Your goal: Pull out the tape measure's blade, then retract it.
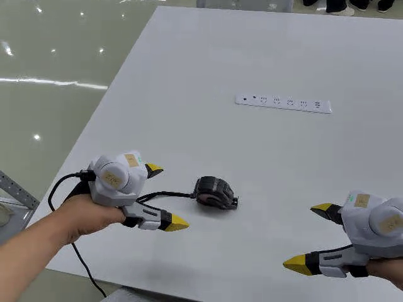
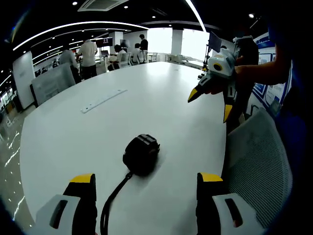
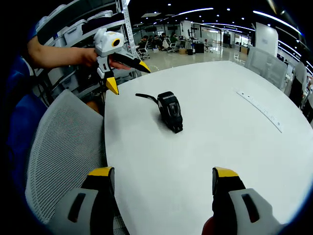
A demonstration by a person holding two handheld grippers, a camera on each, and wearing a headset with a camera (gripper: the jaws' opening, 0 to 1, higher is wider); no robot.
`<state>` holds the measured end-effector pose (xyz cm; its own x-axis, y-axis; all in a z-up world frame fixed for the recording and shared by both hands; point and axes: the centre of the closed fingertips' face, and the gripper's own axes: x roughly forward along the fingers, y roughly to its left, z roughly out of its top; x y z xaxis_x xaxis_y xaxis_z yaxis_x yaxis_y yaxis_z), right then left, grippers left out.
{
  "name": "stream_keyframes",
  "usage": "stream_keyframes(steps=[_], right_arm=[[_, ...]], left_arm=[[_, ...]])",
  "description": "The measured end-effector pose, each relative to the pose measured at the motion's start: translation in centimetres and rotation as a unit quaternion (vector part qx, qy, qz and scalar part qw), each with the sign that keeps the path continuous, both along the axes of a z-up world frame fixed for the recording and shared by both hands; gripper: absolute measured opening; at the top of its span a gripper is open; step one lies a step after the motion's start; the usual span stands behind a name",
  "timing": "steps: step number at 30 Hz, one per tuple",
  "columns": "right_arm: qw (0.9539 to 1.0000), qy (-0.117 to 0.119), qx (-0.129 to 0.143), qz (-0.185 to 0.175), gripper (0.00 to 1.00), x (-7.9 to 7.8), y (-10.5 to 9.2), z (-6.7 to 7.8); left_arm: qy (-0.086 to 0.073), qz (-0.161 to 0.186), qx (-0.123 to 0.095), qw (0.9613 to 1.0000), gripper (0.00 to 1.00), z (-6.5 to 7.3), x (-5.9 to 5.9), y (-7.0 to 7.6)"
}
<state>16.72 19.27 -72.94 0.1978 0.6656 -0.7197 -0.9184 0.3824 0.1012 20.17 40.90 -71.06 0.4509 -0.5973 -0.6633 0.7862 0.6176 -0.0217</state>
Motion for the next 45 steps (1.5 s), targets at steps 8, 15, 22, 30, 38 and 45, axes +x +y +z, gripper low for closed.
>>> stream_keyframes(steps=[8,15,22,30,38,45], right_arm=[[0.9999,-0.009,0.01,0.008,0.73,1.0,0.7,-0.5],[0.9995,-0.011,0.013,0.025,0.7,1.4,1.5,-1.3],[0.999,-0.014,0.017,0.038,0.67,1.8,2.5,-1.6],[0.9983,-0.007,0.021,0.054,0.61,2.0,3.5,-2.5],[0.9977,-0.01,0.023,0.062,0.59,2.8,4.6,-3.0],[0.9968,-0.008,0.027,0.074,0.54,3.4,5.6,-3.7]], left_arm=[[-0.001,-0.012,0.004,0.9999,0.77,-0.2,1.1,-0.9],[0.003,-0.03,0.014,0.9994,0.76,-0.9,1.9,-1.8],[0.003,-0.042,0.017,0.999,0.74,-1.2,2.7,-2.7],[0.003,-0.064,0.029,0.9975,0.72,-1.8,3.0,-3.5],[0.003,-0.081,0.035,0.9961,0.69,-2.3,3.4,-4.2],[0.006,-0.095,0.04,0.9947,0.68,-2.9,4.0,-4.9]])
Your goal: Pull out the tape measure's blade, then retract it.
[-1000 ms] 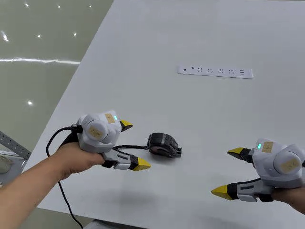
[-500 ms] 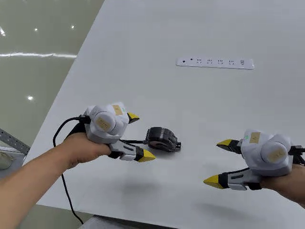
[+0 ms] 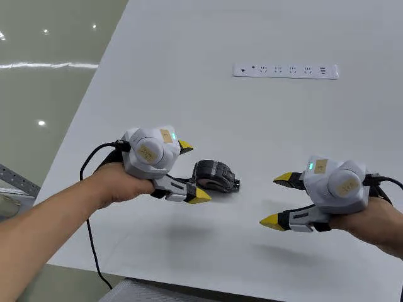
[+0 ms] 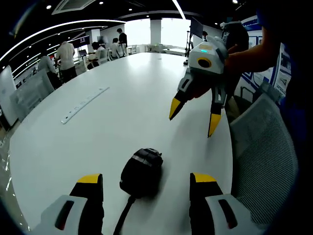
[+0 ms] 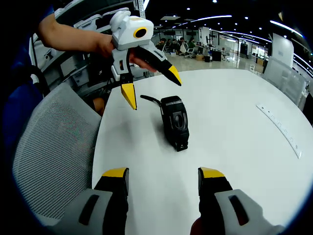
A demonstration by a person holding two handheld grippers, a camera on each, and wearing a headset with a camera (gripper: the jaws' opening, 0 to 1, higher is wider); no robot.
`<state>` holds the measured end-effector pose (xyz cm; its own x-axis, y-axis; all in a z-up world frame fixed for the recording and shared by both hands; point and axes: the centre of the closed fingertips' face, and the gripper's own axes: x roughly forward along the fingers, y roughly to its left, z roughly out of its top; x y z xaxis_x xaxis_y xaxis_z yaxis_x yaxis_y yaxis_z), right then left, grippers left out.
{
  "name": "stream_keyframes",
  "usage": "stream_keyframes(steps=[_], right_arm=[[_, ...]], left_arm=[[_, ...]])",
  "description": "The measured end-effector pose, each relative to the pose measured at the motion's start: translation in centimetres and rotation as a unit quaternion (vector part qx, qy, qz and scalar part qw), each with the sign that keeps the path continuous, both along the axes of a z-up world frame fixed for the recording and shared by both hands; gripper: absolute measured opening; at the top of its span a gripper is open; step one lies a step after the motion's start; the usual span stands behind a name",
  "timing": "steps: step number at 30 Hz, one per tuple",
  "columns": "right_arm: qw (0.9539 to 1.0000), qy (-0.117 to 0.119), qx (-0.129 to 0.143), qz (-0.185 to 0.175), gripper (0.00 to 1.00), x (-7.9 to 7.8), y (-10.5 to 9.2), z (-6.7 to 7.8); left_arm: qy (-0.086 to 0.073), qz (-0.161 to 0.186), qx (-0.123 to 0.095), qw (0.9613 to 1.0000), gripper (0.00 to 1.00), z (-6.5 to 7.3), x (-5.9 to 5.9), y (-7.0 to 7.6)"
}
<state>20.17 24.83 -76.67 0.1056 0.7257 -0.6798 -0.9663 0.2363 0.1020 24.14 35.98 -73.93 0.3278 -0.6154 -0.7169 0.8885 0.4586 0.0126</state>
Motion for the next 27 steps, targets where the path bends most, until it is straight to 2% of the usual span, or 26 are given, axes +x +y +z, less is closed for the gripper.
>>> stream_keyframes(steps=[5,13,19,27], right_arm=[[0.9999,0.002,0.002,0.011,0.52,0.4,0.6,-0.6],[0.9997,0.002,0.008,0.023,0.49,1.1,1.6,-1.3],[0.9993,-0.001,0.002,0.037,0.46,1.5,2.1,-2.1],[0.999,-0.002,0.007,0.044,0.43,2.4,3.1,-2.6]], left_arm=[[-0.001,-0.017,0.015,0.9997,0.65,-0.8,0.1,-0.4],[0.004,-0.03,0.023,0.9993,0.63,-1.5,0.5,-1.0],[0.005,-0.038,0.029,0.9988,0.61,-2.0,1.0,-1.6],[0.006,-0.058,0.04,0.9975,0.59,-2.6,1.0,-2.0]])
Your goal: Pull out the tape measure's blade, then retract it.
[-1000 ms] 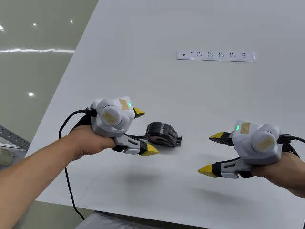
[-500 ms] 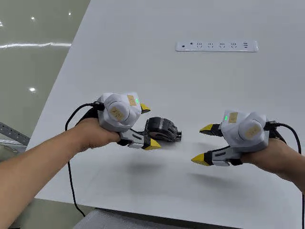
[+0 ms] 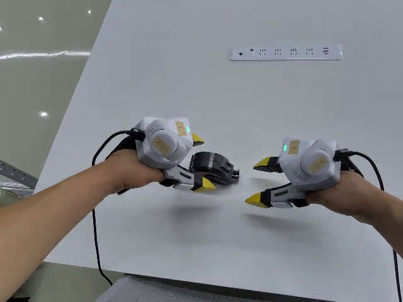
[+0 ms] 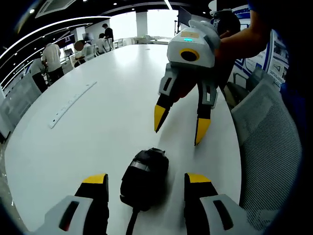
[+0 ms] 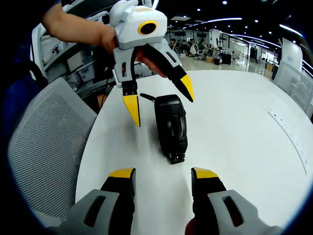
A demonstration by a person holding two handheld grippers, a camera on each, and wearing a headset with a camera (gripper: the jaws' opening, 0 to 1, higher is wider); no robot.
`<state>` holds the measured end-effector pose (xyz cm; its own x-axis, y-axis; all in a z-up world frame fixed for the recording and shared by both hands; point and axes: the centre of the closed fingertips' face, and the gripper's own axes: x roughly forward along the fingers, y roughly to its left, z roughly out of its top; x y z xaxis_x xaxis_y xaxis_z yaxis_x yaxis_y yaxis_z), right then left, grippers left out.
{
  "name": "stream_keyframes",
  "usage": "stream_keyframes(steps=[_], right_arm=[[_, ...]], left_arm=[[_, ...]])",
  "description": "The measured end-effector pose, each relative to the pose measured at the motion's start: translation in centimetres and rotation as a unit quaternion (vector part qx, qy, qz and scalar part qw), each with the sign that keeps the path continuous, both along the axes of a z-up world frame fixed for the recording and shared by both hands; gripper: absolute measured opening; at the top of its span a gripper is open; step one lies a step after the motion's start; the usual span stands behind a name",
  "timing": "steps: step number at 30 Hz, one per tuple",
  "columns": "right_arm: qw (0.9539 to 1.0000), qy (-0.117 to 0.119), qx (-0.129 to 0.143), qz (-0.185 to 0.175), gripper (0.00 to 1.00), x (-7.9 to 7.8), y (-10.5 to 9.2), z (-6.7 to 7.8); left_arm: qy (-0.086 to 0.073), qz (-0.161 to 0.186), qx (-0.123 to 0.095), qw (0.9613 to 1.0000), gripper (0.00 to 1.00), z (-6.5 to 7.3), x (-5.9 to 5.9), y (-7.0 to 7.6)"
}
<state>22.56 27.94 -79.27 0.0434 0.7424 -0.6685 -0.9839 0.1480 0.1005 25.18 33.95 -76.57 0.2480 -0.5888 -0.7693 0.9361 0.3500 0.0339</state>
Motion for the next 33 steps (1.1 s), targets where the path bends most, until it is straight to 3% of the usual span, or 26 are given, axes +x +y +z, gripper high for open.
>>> stream_keyframes(steps=[8,33], right_arm=[[0.9999,-0.006,0.001,0.008,0.37,0.8,0.9,-0.7],[0.9992,-0.009,-0.006,0.039,0.25,1.9,2.6,-3.0]], left_arm=[[-0.005,-0.028,0.02,0.9994,0.56,-0.9,0.2,0.1],[-0.016,-0.075,0.039,0.9963,0.38,-1.9,0.7,0.0]])
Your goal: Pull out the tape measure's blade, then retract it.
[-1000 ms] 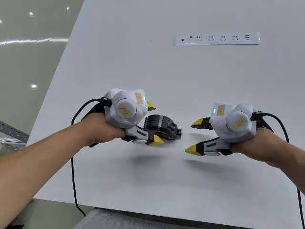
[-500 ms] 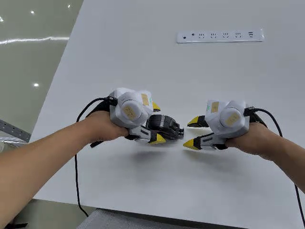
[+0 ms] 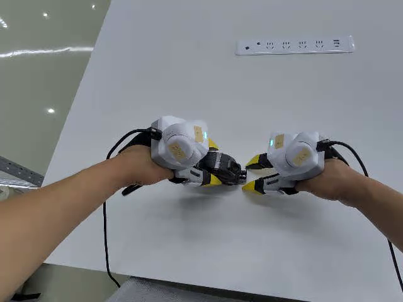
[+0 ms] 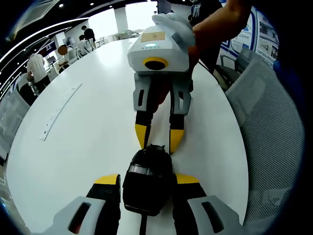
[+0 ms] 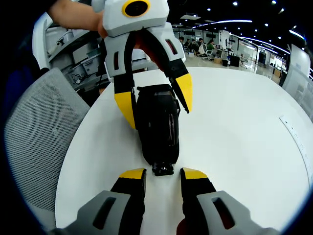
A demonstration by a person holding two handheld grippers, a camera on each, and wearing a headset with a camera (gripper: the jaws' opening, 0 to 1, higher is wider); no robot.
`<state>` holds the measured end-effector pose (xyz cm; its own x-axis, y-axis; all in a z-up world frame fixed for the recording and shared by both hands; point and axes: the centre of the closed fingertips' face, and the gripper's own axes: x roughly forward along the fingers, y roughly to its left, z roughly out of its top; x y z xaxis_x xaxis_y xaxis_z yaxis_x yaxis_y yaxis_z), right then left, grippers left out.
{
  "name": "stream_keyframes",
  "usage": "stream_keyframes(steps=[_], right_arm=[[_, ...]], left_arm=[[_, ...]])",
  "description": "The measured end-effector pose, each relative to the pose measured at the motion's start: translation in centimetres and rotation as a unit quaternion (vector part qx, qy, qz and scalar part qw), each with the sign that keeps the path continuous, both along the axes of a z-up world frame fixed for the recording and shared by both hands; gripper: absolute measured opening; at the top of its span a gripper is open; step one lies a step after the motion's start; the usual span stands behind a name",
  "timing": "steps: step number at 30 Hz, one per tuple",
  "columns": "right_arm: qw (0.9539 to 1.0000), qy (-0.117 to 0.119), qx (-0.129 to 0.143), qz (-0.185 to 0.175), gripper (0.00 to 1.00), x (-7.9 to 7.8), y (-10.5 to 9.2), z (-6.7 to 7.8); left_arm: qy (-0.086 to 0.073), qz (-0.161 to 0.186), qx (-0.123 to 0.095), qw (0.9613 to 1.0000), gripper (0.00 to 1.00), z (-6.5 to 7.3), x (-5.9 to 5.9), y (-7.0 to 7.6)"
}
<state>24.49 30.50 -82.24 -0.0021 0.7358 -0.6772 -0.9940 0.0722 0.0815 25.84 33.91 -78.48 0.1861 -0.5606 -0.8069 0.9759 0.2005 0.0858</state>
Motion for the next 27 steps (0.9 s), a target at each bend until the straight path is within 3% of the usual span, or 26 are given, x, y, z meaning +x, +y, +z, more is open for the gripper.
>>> stream_keyframes(steps=[7,27], right_arm=[[1.0,-0.008,0.002,0.004,0.18,0.27,0.26,0.12],[0.9992,-0.026,-0.002,0.029,0.13,0.16,0.43,-0.02]], left_arm=[[-0.004,-0.01,0.006,0.9999,0.34,-0.23,0.16,0.02],[-0.005,-0.025,0.014,0.9996,0.32,-0.37,0.1,-0.05]])
